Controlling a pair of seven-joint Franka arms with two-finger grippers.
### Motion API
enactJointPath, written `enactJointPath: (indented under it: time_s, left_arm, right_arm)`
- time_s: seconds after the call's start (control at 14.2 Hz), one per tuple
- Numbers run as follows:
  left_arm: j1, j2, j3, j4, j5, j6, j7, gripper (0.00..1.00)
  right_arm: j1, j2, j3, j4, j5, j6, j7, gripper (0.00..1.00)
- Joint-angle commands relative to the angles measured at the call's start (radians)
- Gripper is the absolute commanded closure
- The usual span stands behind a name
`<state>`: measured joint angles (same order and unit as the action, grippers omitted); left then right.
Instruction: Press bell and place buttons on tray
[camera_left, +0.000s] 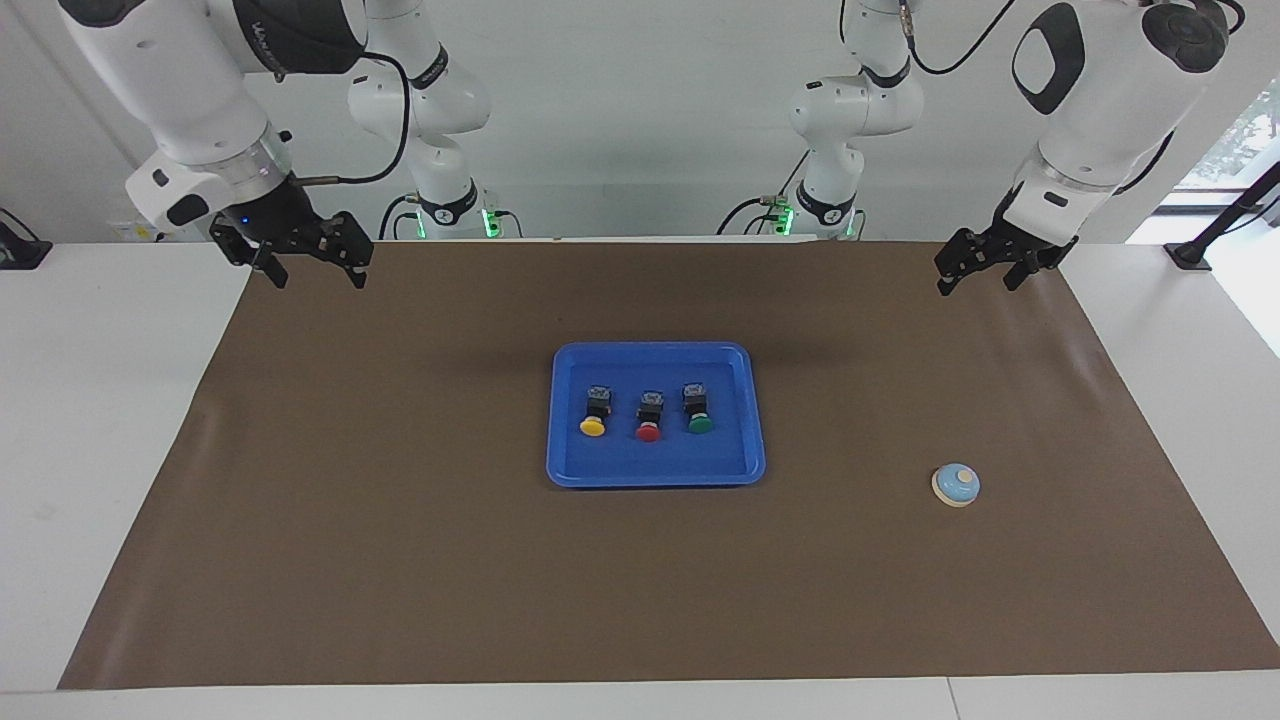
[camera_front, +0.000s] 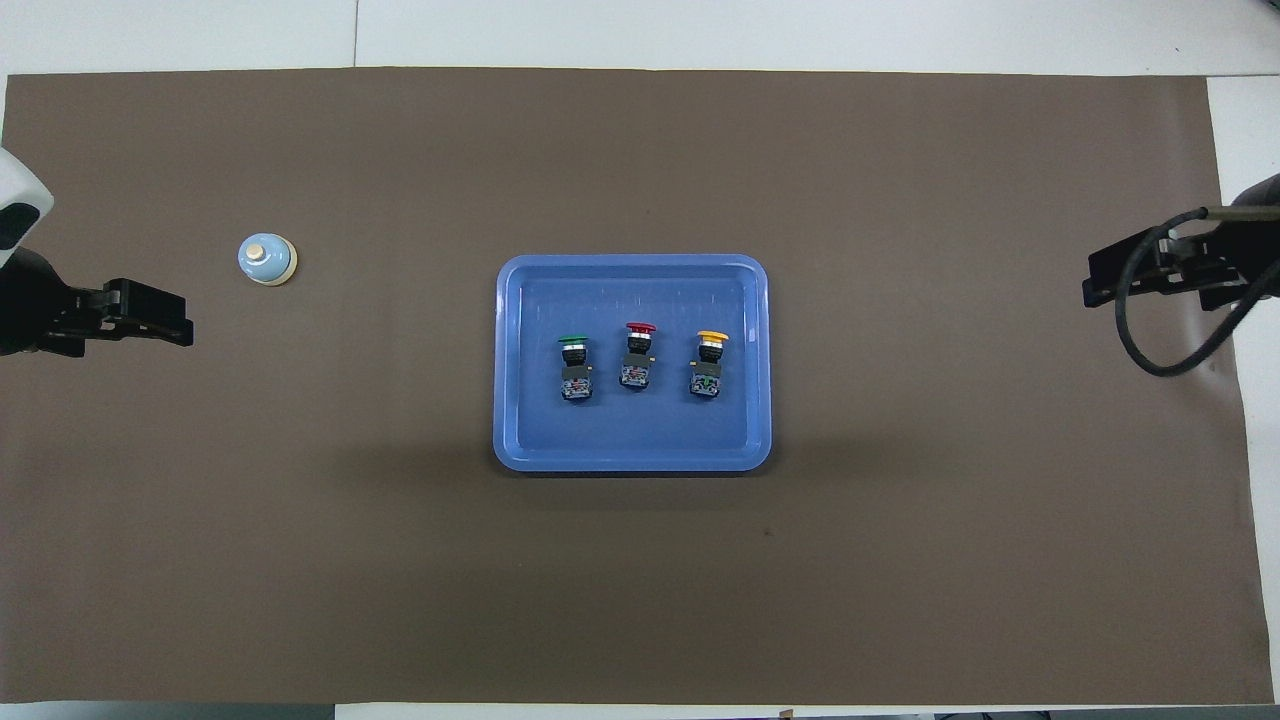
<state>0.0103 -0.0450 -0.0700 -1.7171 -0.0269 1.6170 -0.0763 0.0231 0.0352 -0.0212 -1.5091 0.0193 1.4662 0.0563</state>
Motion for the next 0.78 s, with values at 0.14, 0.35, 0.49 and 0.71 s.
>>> enactJointPath:
  time_s: [0.14,0.35,0.49,0.71]
  left_arm:
    - [0.007,-0.009,0.001,0.013,0.007,-0.026,0.001,0.00]
    - [0.007,-0.007,0.002,0.016,0.002,-0.028,0.001,0.00]
    - [0.007,-0.006,0.002,0.021,0.002,-0.031,0.001,0.00]
    - [0.007,-0.001,0.002,0.030,0.002,-0.035,0.000,0.00]
  right_arm:
    - [-0.032,-0.061,0.021,-0.103,-0.015,0.034,-0.042,0.00]
    - [-0.037,-0.058,0.027,-0.097,-0.032,0.043,-0.046,0.00]
    - [-0.037,-0.055,0.027,-0.092,-0.053,0.061,-0.065,0.00]
    - [-0.038,-0.051,0.027,-0.085,-0.059,0.091,-0.073,0.00]
